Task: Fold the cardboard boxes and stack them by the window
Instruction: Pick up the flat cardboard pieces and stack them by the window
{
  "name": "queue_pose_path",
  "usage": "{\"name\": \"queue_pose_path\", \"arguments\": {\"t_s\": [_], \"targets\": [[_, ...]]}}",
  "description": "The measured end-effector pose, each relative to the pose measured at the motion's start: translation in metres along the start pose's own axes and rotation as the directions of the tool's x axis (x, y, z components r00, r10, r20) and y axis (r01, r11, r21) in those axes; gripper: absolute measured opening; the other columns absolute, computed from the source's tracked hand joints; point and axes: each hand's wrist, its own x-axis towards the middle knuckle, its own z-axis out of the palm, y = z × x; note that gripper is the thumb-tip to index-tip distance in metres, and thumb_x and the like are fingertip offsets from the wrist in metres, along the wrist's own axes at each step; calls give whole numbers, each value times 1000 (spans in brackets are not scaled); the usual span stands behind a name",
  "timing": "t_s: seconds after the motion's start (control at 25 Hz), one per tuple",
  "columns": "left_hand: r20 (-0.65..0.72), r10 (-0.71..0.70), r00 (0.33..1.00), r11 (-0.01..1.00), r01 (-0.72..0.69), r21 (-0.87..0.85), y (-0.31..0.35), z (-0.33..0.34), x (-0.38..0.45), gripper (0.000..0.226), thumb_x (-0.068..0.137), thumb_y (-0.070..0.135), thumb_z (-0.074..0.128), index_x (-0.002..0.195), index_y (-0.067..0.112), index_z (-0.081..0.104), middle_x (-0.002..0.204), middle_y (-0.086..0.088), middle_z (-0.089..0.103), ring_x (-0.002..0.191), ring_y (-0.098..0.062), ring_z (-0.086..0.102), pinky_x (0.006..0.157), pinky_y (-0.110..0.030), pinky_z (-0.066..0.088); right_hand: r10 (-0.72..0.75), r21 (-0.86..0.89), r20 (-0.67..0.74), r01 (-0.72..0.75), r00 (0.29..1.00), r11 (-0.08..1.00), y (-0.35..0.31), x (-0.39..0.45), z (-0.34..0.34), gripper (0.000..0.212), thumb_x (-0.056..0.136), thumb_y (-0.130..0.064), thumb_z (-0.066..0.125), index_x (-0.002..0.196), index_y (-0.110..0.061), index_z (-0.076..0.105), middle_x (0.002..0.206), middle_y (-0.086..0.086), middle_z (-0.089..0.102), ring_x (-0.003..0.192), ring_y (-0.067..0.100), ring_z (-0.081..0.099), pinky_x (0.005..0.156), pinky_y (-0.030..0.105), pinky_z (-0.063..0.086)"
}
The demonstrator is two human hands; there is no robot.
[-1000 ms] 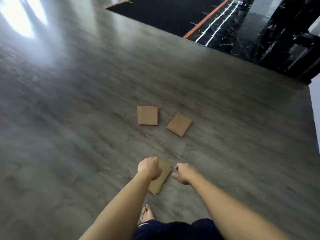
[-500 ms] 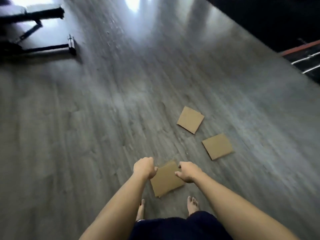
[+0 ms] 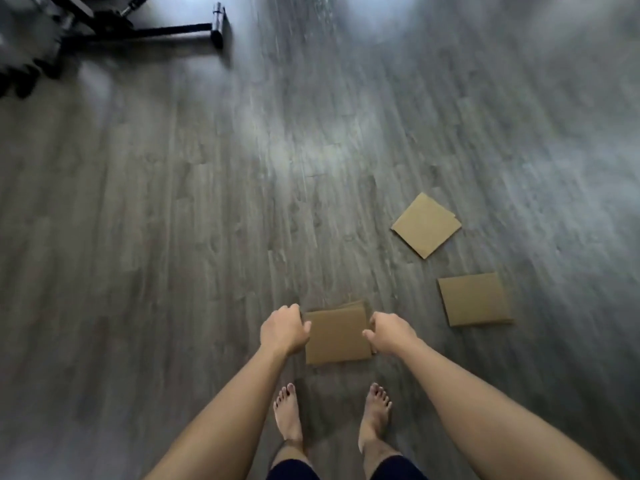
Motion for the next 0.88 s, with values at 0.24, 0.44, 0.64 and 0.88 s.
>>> {"name": "queue_pose_path", "arguments": {"t_s": [0.24,0.44,0.64,0.88], "targets": [[24,-119,993,990,121,-73,-24,108,101,33,96,42,47,117,17,58,123,-7,61,114,-28,58,93,-38,49,67,95,-95,-58,993,994,44,113,68,44,97,-49,51,131,-21,53,131,5,61,117,28,60,93,39,50],[71,-130,989,988,135,-70,-47,245,205,38,97,40,49,124,14,54,129,-10,55,120,-31,54,98,-40,47,135,153,-168,-109,977,982,87,243,151,44,98,-48,49,134,-22,50,131,4,59,117,28,58,91,38,49],[49,-198,979,975,202,-98,-74,376,305,48,97,40,52,135,12,45,138,-11,47,129,-31,42,103,-41,41,179,163,-146,-155,973,974,121,364,246,50,98,-49,48,138,-20,44,132,5,55,116,28,57,89,39,48],[108,-330,938,919,345,-192,-101,487,382,62,98,43,55,143,5,34,146,-15,37,135,-34,36,104,-41,39,198,137,-122,-181,973,974,146,461,327,61,96,-51,51,145,-17,35,140,9,48,126,31,51,96,43,45]]}}
